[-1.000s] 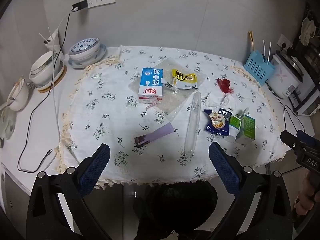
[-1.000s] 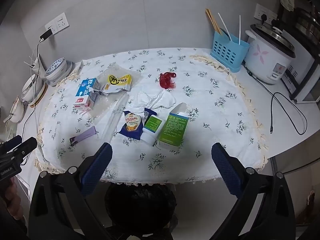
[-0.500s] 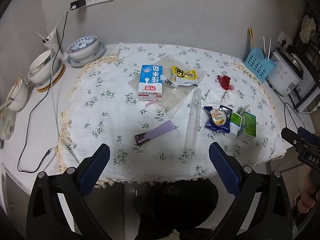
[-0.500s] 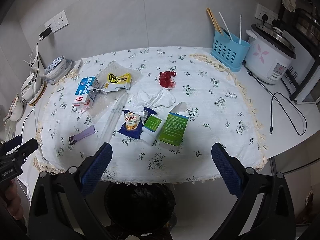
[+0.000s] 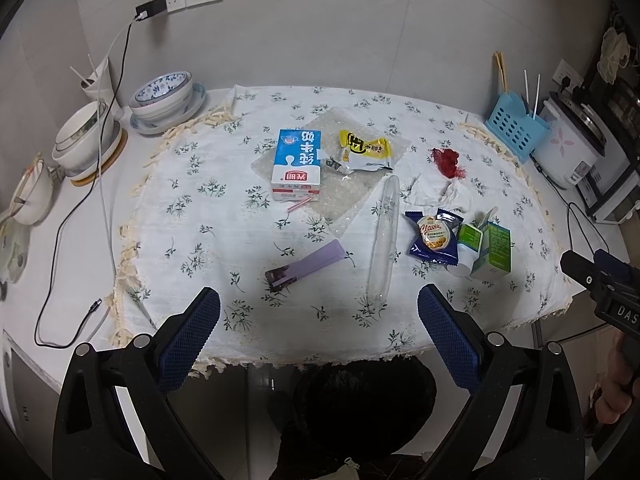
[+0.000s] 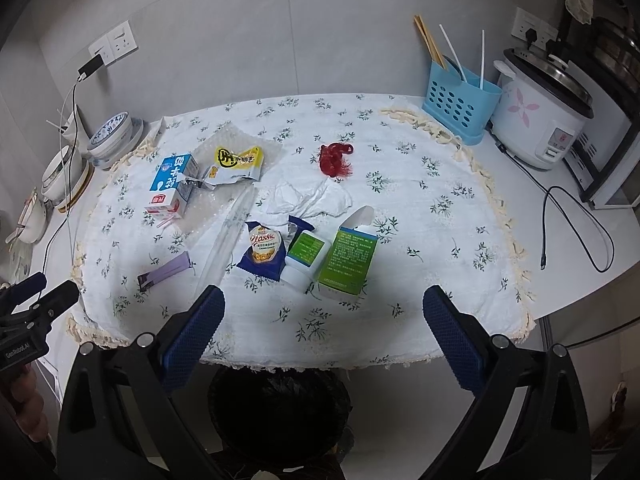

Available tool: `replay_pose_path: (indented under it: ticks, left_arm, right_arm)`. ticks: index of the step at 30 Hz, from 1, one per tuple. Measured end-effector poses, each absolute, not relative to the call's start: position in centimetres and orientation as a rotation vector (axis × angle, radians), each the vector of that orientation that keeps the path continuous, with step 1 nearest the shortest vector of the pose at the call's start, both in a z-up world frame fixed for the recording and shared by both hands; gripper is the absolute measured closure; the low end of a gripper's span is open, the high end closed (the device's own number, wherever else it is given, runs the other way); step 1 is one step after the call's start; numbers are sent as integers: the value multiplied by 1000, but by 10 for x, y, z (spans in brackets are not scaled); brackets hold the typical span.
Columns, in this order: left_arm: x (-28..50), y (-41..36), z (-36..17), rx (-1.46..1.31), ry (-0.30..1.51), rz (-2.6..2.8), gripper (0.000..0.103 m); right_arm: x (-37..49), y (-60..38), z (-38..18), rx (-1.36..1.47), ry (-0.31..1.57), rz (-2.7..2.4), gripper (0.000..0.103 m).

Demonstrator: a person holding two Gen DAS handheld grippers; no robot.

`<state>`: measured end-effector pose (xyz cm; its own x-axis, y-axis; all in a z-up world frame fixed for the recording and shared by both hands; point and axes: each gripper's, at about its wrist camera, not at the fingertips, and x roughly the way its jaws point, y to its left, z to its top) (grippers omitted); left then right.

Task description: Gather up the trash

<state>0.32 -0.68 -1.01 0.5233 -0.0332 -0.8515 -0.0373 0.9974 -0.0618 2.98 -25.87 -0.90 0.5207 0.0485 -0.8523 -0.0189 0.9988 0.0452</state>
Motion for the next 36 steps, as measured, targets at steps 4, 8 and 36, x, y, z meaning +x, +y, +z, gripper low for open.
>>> replay_pose_path:
  ticks: [4, 8, 36]
  left_arm:
    - [5, -6, -10, -75, 1023, 6, 6]
    - [4, -7, -11, -72, 1024, 9, 6]
    - [2, -6, -11, -67, 1026, 6, 6]
  right_arm:
    - [32, -259, -8, 29, 1026, 39, 8]
    - [32, -259, -10, 29, 1028, 40, 8]
    - [30, -259, -11, 27, 1029, 41, 8]
